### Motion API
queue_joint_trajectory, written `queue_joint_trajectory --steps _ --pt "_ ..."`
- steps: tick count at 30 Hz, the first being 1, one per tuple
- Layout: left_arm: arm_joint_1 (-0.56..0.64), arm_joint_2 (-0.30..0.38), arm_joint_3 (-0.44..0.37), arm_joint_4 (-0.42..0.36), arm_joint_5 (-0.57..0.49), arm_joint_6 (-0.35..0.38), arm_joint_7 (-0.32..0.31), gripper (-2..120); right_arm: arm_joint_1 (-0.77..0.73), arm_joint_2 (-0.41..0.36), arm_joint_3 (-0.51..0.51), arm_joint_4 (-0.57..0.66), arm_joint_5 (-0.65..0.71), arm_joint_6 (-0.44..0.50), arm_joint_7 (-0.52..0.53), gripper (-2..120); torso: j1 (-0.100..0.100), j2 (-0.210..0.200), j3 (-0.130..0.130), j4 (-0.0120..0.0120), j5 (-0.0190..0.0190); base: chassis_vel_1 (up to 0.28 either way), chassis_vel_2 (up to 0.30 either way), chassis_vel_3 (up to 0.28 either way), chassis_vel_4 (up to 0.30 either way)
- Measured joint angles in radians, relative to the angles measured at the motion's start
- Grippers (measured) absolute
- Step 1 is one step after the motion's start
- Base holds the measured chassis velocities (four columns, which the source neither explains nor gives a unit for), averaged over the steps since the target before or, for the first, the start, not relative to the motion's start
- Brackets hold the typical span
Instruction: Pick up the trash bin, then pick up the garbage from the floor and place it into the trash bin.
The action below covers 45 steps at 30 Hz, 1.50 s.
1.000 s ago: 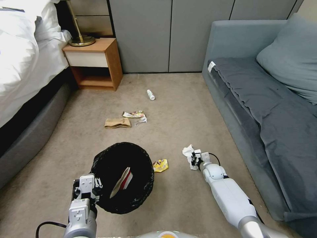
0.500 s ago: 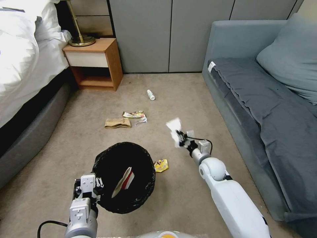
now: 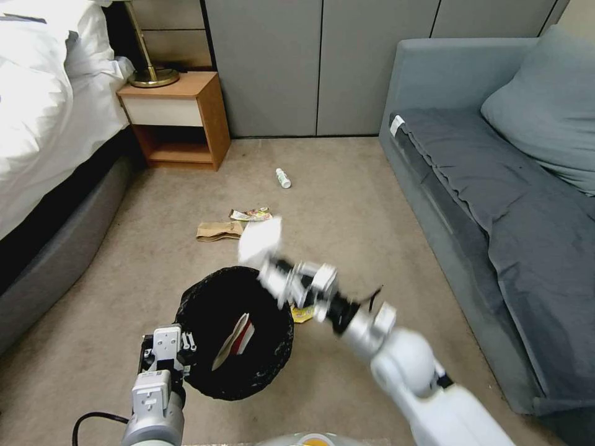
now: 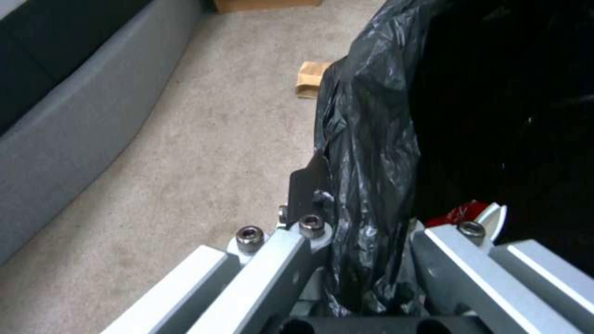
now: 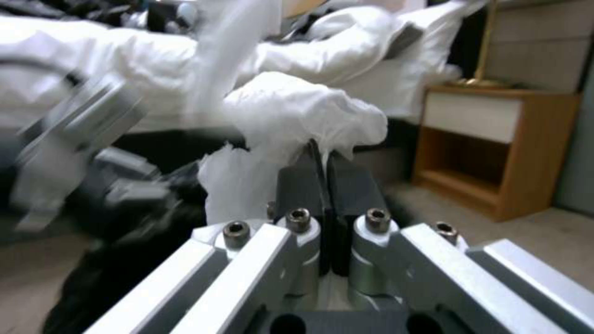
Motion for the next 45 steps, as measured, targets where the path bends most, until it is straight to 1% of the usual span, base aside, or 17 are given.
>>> queue_joint_trajectory --steps 5,11,17,19,20,21,23,25,28,29,32,33,38,39,40,41,45 --pt "-0.006 0.000 0.000 0.002 -0.002 0.001 0.001 1 -0.021 0.011 -0.035 -0.054 -0.040 0.006 -0.010 0 0.000 0.000 0.000 0.0001 0.0001 0.000 0.000 0.000 0.000" --pt "-0.006 -0.003 0.004 0.003 -0.002 0.001 0.001 1 -0.022 0.010 -0.044 -0.088 -0.051 0.005 -0.011 0 0.000 0.000 0.000 0.0001 0.0000 0.000 0.000 0.000 0.000" --pt "-0.007 -0.007 0.007 0.004 0.001 0.000 0.002 1 0.009 0.034 -0.075 -0.125 -0.062 -0.014 0.030 1 0.000 0.000 0.000 0.0000 0.0000 0.000 0.000 0.000 0.000" --pt "-0.006 -0.009 0.011 0.005 0.004 0.000 0.002 1 0.043 0.050 -0.104 -0.146 -0.065 -0.027 0.057 10 0.000 0.000 0.000 0.0001 -0.0001 0.000 0.000 0.000 0.000" --pt "-0.006 -0.009 0.011 0.005 0.004 0.000 0.002 1 0.043 0.050 -0.104 -0.146 -0.065 -0.027 0.057 10 0.000 0.000 0.000 0.0001 -0.0001 0.000 0.000 0.000 0.000" --pt "-0.006 -0.010 0.013 0.005 0.006 0.000 0.003 1 0.061 0.057 -0.117 -0.155 -0.066 -0.034 0.066 14 0.000 0.000 0.000 0.0002 0.0000 0.000 0.000 0.000 0.000" --pt "-0.005 -0.012 0.016 0.005 0.009 -0.002 0.004 1 0.100 0.068 -0.140 -0.174 -0.067 -0.048 0.081 25 0.000 0.000 0.000 0.0002 -0.0001 0.000 0.000 0.000 0.000" --pt "-0.004 -0.013 0.016 0.005 0.011 -0.002 0.004 1 0.116 0.072 -0.149 -0.181 -0.067 -0.054 0.086 28 0.000 0.000 0.000 0.0002 0.0000 0.000 0.000 0.000 0.000" --pt "0.000 -0.013 0.016 0.005 0.013 -0.004 0.004 1 0.140 0.070 -0.164 -0.189 -0.064 -0.061 0.094 43 0.000 0.000 0.000 0.0002 0.0000 0.000 0.000 0.000 0.000" --pt "0.000 -0.013 0.016 0.005 0.013 -0.004 0.004 1 0.140 0.070 -0.164 -0.189 -0.064 -0.061 0.094 43 0.000 0.000 0.000 0.0002 0.0000 0.000 0.000 0.000 0.000" --pt "0.001 -0.013 0.016 0.004 0.015 -0.005 0.004 1 0.148 0.065 -0.167 -0.189 -0.061 -0.065 0.097 57 0.000 0.000 0.000 0.0001 0.0000 0.000 0.000 0.000 0.000" --pt "0.001 -0.013 0.016 0.004 0.015 -0.005 0.004 1 0.148 0.065 -0.167 -0.189 -0.061 -0.065 0.097 57 0.000 0.000 0.000 0.0001 0.0000 0.000 0.000 0.000 0.000" --pt "0.003 -0.012 0.017 0.002 0.017 -0.005 0.005 1 0.153 0.059 -0.166 -0.179 -0.056 -0.068 0.099 80 0.000 0.000 0.000 0.0001 0.0000 0.000 0.000 0.000 0.000" --pt "0.004 -0.010 0.016 0.000 0.017 -0.005 0.005 1 0.151 0.049 -0.161 -0.170 -0.052 -0.069 0.100 93 0.000 0.000 0.000 0.0001 0.0000 0.000 0.000 0.000 0.000" --pt "0.004 -0.010 0.016 0.000 0.017 -0.005 0.005 1 0.151 0.049 -0.161 -0.170 -0.052 -0.069 0.100 93 0.000 0.000 0.000 0.0001 0.0000 0.000 0.000 0.000 0.000" --pt "0.006 -0.009 0.015 -0.003 0.017 -0.005 0.005 1 0.150 0.042 -0.158 -0.164 -0.052 -0.069 0.100 98 0.000 0.000 0.000 0.0001 0.0000 0.000 0.000 0.000 0.000" --pt "0.007 -0.006 0.012 -0.008 0.016 -0.005 0.006 1 0.146 0.025 -0.145 -0.149 -0.051 -0.069 0.100 100 0.000 0.000 0.000 0.0001 0.0001 0.000 0.000 0.000 0.000"
